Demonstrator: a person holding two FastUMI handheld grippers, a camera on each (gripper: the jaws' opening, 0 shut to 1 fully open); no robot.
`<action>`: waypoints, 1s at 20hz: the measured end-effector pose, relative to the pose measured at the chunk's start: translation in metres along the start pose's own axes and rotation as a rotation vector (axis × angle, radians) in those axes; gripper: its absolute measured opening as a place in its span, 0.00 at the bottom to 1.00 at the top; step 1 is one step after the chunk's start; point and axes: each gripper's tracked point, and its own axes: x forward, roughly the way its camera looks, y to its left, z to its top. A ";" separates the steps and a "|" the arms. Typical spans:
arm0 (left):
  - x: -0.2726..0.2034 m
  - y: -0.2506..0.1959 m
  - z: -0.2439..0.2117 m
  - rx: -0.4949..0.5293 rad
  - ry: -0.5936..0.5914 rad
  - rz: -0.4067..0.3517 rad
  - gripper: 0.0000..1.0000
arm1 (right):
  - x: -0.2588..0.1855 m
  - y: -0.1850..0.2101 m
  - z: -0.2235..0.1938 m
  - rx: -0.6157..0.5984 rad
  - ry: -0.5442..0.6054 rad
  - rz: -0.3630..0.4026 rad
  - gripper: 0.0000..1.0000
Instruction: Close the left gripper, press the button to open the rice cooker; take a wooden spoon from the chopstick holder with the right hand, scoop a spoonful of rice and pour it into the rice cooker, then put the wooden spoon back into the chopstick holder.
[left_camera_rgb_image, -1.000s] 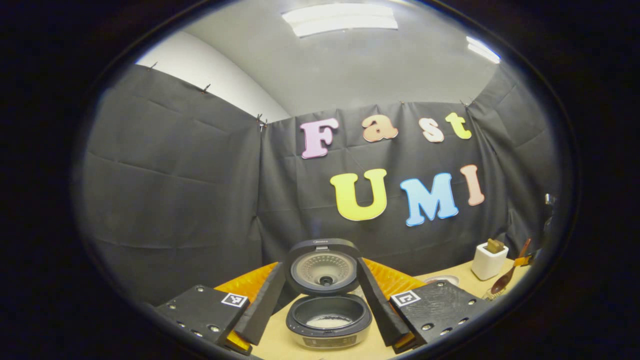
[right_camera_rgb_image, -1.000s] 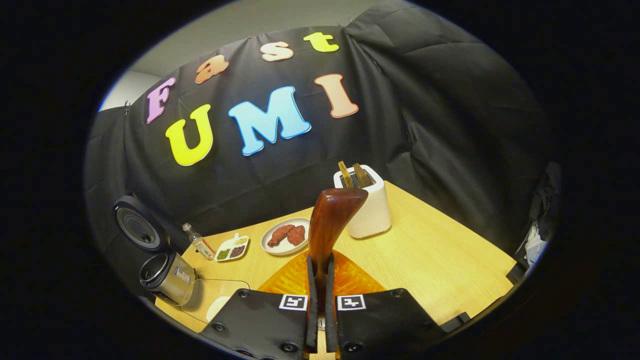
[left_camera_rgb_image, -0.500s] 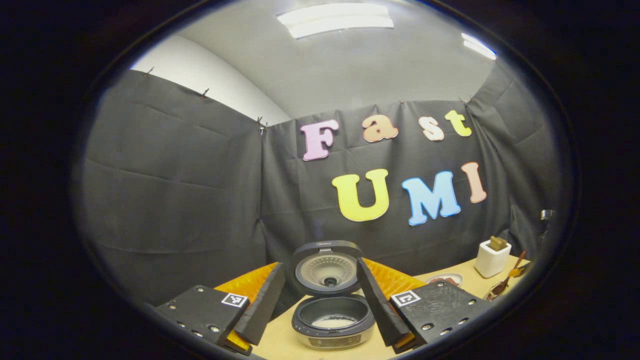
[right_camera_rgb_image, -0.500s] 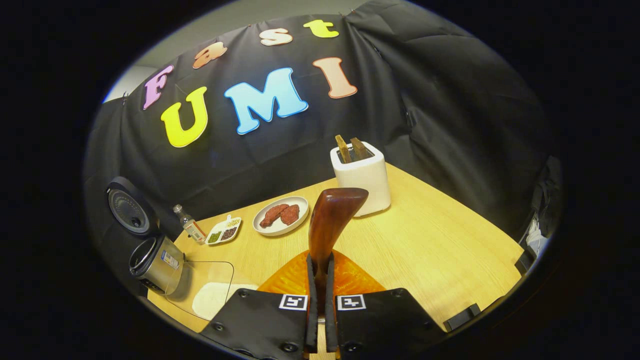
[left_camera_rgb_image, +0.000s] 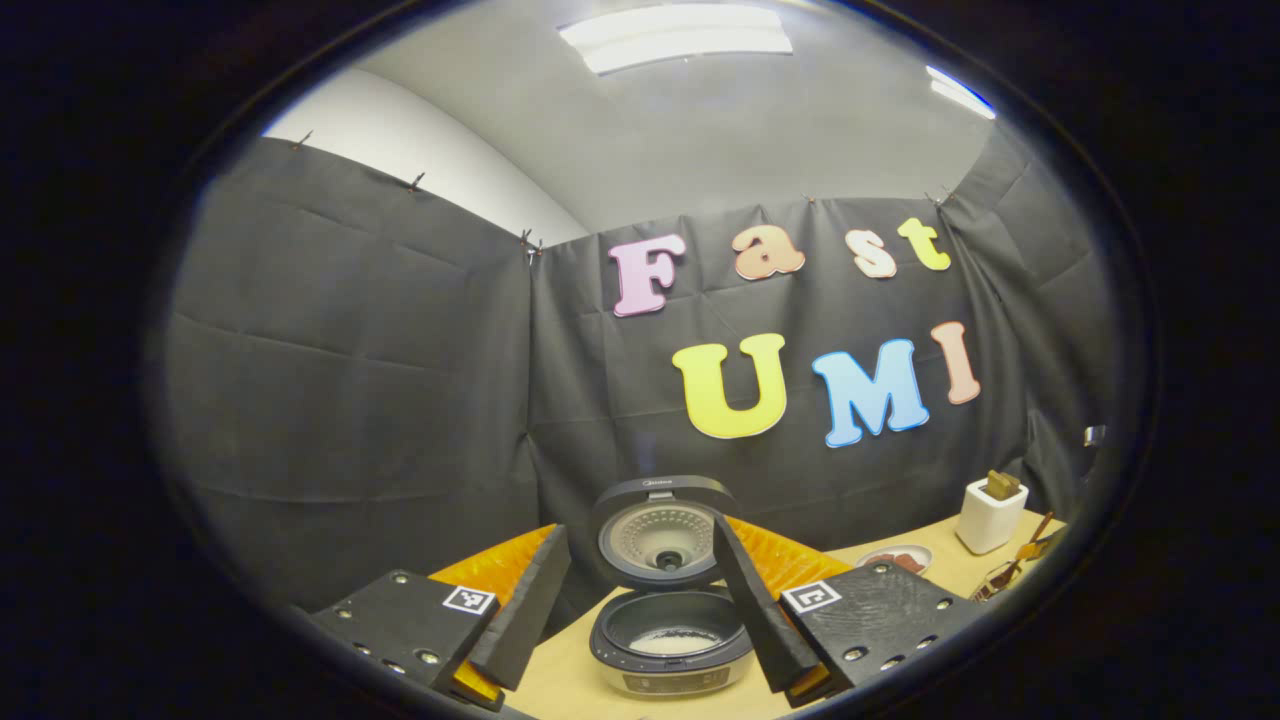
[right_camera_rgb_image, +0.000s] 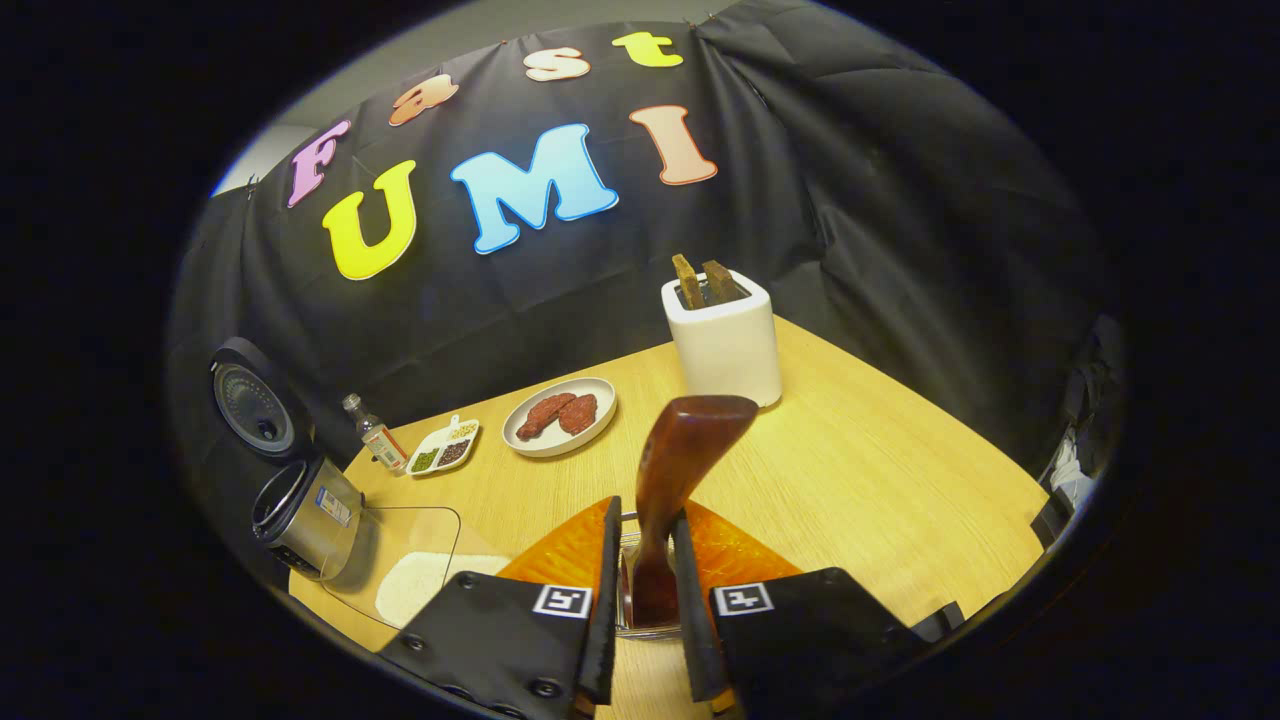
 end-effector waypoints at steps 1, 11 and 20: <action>0.003 0.001 -0.001 -0.005 -0.001 -0.001 0.87 | -0.004 0.000 0.005 -0.012 -0.012 0.002 0.41; 0.055 -0.001 -0.006 -0.029 0.010 -0.042 0.88 | -0.068 -0.022 0.102 -0.144 -0.232 -0.135 0.98; 0.163 0.013 0.006 -0.064 0.060 -0.081 0.88 | -0.120 -0.002 0.153 -0.262 -0.381 -0.197 0.98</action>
